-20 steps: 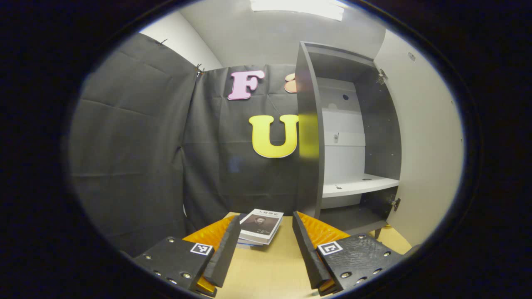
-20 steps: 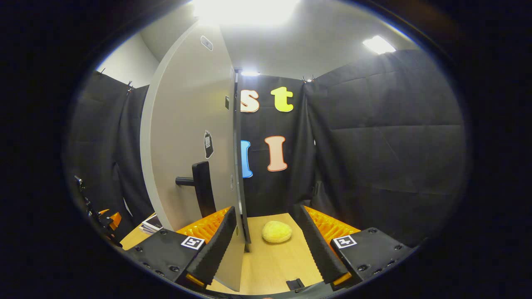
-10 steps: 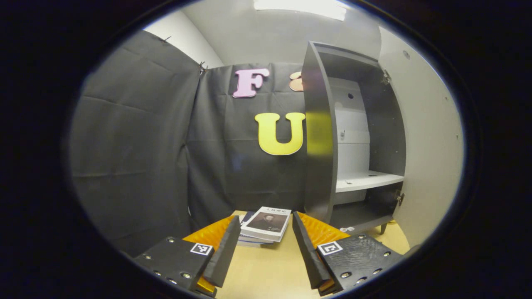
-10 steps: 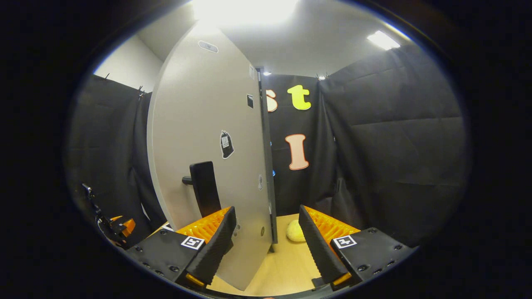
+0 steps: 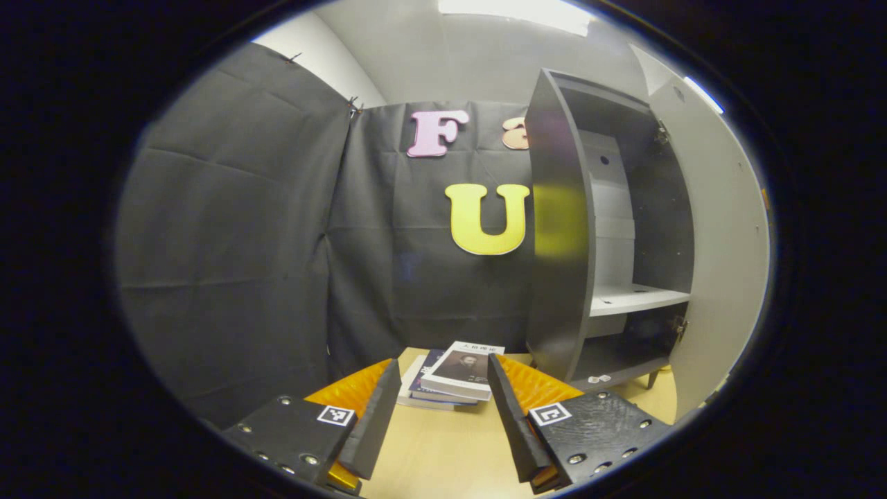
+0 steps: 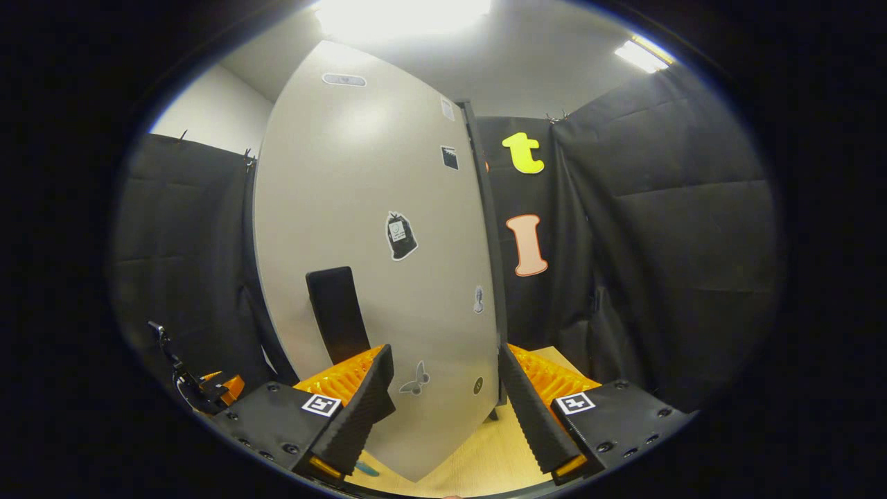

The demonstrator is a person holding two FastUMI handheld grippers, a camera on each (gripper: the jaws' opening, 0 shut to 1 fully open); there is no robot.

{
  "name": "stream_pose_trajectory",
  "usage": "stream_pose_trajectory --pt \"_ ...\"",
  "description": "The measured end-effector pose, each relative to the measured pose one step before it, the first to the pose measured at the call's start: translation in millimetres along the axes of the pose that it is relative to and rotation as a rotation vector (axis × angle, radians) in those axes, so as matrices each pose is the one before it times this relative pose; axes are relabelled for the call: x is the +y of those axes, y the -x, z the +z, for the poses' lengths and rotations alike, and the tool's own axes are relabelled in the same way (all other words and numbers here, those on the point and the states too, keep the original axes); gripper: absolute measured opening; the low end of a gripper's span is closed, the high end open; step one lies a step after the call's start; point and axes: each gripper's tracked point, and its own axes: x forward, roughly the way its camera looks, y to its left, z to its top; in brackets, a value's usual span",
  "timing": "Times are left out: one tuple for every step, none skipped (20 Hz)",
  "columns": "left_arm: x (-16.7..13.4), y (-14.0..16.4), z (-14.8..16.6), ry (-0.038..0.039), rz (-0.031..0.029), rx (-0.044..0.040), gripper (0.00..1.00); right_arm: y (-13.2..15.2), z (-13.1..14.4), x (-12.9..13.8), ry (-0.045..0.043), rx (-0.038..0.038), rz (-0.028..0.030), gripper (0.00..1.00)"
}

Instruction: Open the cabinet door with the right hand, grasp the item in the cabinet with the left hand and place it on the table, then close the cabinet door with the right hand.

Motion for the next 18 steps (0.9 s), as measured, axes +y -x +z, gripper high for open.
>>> stream_pose_trajectory --pt "3.15 -0.44 -1.63 0.00051 0.00353 0.00209 0.77 -4.92 -0.31 5.52 0.00138 0.00339 0.01301 0.96" --pt "2.4 0.14 -0.52 0.00078 0.00255 0.00147 0.77 -4.26 -0.23 6.33 0.00112 0.00216 0.01589 0.92" --pt "3.39 0.8 -0.47 0.0014 0.00368 0.00295 0.76 -4.0 -1.75 9.64 -0.00079 0.00192 0.01755 0.96" --pt "3.02 0.69 -0.02 0.00266 0.00339 0.00106 0.75 -3.42 -0.51 9.37 -0.00167 0.00258 0.02066 0.96" --pt "3.2 0.08 -0.33 0.00254 0.00448 -0.00103 0.75 -4.02 -1.83 8.42 -0.00019 0.00306 0.02132 0.97" --pt "3.39 -0.06 -0.46 0.00087 0.00614 -0.00036 0.75 -4.22 -0.74 6.94 0.00406 0.0014 0.01446 0.97" --pt "4.44 1.47 -1.09 0.00023 0.00634 -0.00004 0.75 -5.41 -1.33 2.9 0.00857 -0.00004 0.0077 0.97" --pt "3.51 1.67 1.1 0.00104 0.00602 0.00016 0.76 -4.63 -1.42 2.53 0.00986 0.00081 0.00262 0.96" --pt "4.95 2.32 0.31 0.00111 0.00616 0.00038 0.76 -2.62 -1.86 4.73 0.00812 0.00236 0.00497 0.96" --pt "4.41 2.52 0.78 0.00064 0.00636 -0.00036 0.76 -2.67 -2.07 4.52 0.00529 0.0026 0.00646 0.96" --pt "4.33 1.89 1.16 -0.00027 0.0055 -0.00057 0.76 -1.84 -2.74 3.3 0.00432 0.00438 0.00761 0.96" --pt "3.46 1.79 1.27 -0.00143 0.00526 0.00193 0.75 -4.87 -2.87 1.44 0.00415 0.0043 0.00572 0.96" --pt "4.07 -0.14 -1.16 -0.00112 0.00669 0.00313 0.76 -2.99 -1.89 0.44 0.00298 0.0039 0.00366 0.96" --pt "2.37 0.24 -0.45 -0.00009 0.00576 0.00112 0.76 -1.92 -1.42 0.27 0.00298 0.00307 0.00244 0.96" --pt "1.33 0.52 1.24 0.00072 0.00342 -0.00074 0.75 -2.5 -1.78 0.48 0.00257 0.00216 -0.00129 0.92" --pt "0.11 0.21 0.24 0.00045 0.00195 0.0013 0.75 -1.05 -2.45 -0.38 0.00045 0.00398 -0.00299 0.92" --pt "-0.49 0.9 0.85 -0.00043 -0.00168 0.00015 0.75 -0.9 -2.25 -0.3 -0.00161 0.00381 -0.00067 0.92" --pt "-1.34 0.51 1.49 -0.00255 -0.00325 -0.00184 0.75 -1.58 -1.52 -0.04 -0.00181 0.00292 0.00046 0.92"
